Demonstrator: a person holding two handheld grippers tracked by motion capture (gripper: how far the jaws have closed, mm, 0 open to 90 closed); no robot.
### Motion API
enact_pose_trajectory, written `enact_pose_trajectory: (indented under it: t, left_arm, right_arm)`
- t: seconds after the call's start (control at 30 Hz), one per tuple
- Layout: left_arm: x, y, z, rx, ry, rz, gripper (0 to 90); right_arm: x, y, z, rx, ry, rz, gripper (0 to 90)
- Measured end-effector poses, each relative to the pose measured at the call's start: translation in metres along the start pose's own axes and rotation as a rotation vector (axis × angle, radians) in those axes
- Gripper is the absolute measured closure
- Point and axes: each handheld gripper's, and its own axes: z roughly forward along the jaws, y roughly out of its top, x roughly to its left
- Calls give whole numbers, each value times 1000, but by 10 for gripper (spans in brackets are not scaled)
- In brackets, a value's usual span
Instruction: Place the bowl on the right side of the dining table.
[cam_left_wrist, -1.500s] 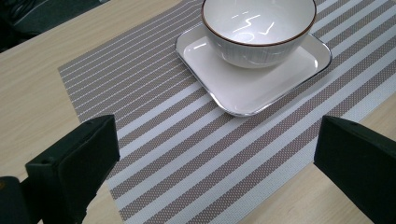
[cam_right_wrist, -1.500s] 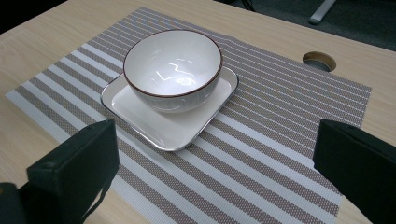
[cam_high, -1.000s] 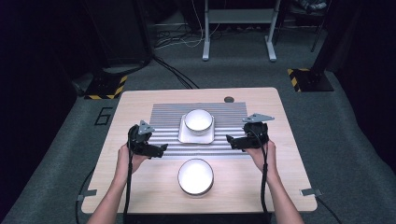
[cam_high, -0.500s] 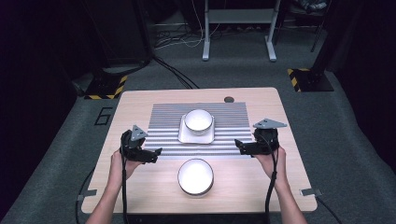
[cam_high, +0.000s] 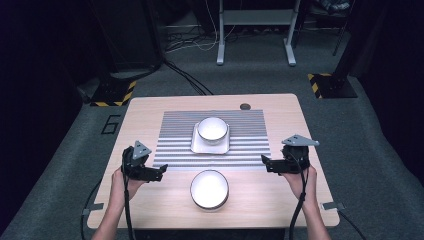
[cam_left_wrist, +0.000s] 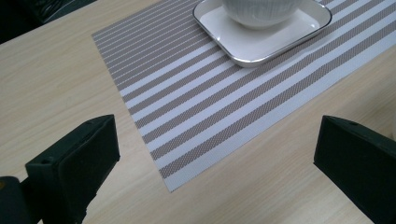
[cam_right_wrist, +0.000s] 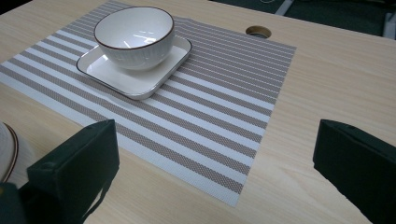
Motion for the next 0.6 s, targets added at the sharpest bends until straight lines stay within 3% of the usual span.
enact_pose_trajectory:
  t: [0.6]
  left_arm:
    - [11, -47, -10, 26, 33, -78, 2]
  right_arm:
    - [-14, -32, -15, 11, -52, 45, 0]
